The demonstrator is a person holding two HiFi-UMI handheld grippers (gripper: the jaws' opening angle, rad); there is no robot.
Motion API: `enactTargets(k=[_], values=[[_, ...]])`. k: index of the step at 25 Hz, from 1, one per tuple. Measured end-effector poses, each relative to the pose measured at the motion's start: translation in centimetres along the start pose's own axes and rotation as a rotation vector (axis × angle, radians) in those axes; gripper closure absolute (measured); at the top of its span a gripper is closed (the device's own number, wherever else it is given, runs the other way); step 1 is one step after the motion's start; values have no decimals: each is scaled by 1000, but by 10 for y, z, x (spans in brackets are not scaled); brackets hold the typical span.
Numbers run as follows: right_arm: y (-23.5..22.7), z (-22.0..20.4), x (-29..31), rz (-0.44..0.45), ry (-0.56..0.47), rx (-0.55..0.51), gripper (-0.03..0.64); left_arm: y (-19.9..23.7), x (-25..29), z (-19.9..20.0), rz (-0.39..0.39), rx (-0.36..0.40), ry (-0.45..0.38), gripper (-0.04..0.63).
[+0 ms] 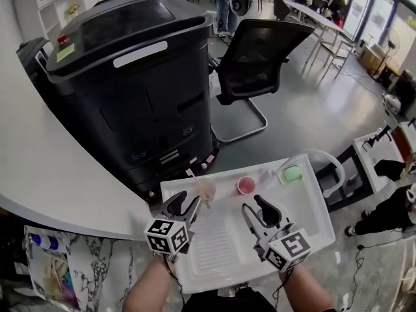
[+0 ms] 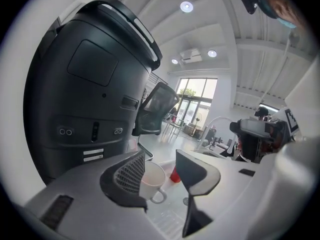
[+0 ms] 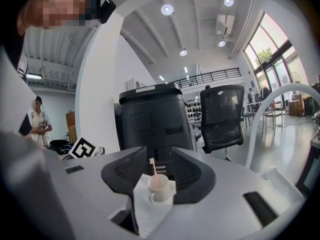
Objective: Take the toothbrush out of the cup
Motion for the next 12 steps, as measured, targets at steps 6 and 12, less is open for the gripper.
enactTargets(k=[6, 12], values=[[-4, -11, 9, -29, 21, 8, 453, 23, 27, -11, -10, -33, 34, 396], [-12, -21, 12, -60, 41, 21, 453, 38, 48, -21, -13, -53, 70, 396]])
Point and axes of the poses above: the fingertips, and each gripper's own axes: x forward along the fingers, y to its left, z out of its top, the point moved 7 cm from there along -x, backward along the fingers, and after that the axes turned 10 degrees about -y, right-handed, at the moved point
